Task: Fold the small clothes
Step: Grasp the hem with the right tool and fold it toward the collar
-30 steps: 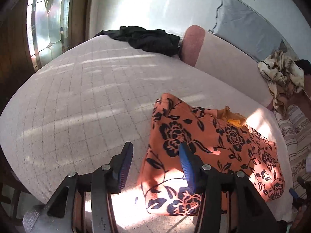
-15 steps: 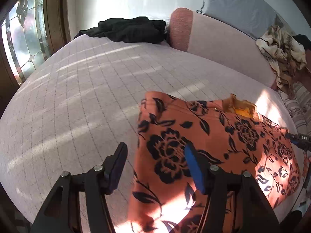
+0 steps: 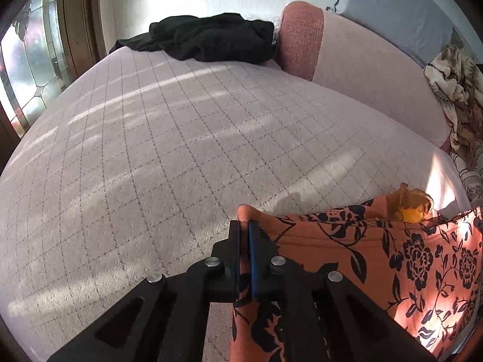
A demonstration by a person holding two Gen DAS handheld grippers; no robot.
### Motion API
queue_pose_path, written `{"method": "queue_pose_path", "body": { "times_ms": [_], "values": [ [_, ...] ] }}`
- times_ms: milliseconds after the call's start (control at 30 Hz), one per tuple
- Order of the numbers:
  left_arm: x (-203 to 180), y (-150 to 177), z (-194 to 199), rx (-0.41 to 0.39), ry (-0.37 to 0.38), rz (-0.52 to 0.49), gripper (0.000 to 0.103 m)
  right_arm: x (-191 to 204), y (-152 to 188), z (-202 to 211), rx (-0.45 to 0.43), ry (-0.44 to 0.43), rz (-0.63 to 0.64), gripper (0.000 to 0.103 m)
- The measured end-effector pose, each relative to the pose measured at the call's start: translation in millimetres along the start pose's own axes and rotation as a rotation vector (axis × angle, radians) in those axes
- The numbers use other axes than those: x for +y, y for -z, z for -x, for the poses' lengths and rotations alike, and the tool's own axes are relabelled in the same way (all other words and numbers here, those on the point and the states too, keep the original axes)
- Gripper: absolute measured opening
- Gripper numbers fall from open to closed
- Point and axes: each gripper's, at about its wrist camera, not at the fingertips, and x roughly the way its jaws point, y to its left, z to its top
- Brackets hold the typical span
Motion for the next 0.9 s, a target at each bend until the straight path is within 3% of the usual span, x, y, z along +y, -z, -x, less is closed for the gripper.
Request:
{"method": "queue_pose_path", "body": {
  "times_ms": [33,100,200,233,267,333,400,433,467,533,600,667,700,733,767,800,833,900],
  "values": [
    [1,1,-10,0.034,-0.007,0.007,0.01,-1,3,-17,0.042,0.012,0.001,0.008],
    [4,0,-4,-0.016,-0.008,0.019,0.017,-14,19,-59,0.191,0.006,-0.066,0.011],
    [12,-4,19,-0.071,-0.037,0.054,0.027,-23,27,-44,0.122,0.009,-0.147,0.024],
    [14,-4,30,-0.089,-0.037,0.063,0.027,-24,27,-36,0.121,0.031,-0.15,0.046],
    [15,-3,42,-0.11,-0.026,0.064,0.027,-24,26,-25,0.108,0.051,-0.153,0.062],
    [12,4,68,-0.151,0.006,0.057,0.031,-21,23,8,0.029,0.037,-0.166,0.062],
    [3,18,93,-0.178,0.05,0.044,0.044,-13,22,39,-0.016,-0.042,-0.176,0.062],
    [-4,27,102,-0.19,0.066,0.033,0.056,-6,24,52,-0.028,-0.118,-0.196,0.068],
    [-14,38,109,-0.194,0.076,0.017,0.064,1,29,60,-0.022,-0.211,-0.216,0.076],
    [-30,60,115,-0.173,0.109,-0.009,0.068,18,43,61,0.032,-0.405,-0.248,0.078],
    [-41,82,107,-0.13,0.129,-0.026,0.069,26,66,43,0.108,-0.516,-0.3,0.078],
    [-49,101,82,-0.052,0.067,-0.064,0.069,19,91,9,0.21,-0.491,-0.362,0.076],
    [-49,108,63,-0.003,-0.005,-0.088,0.069,8,101,-8,0.239,-0.451,-0.405,0.069],
    [-48,113,56,-0.003,-0.051,-0.101,0.071,-4,108,-11,0.212,-0.454,-0.462,0.051],
    [-46,113,65,-0.039,-0.046,-0.095,0.07,-13,109,-7,0.195,-0.453,-0.523,0.051],
    [-46,111,73,-0.041,-0.051,-0.079,0.07,-15,107,2,0.176,-0.451,-0.556,0.06],
    [-45,109,82,-0.051,-0.042,-0.06,0.07,-11,103,14,0.146,-0.45,-0.541,0.075],
    [-46,109,95,-0.096,-0.016,-0.063,0.071,1,99,31,0.094,-0.488,-0.46,0.079]
  ]
}}
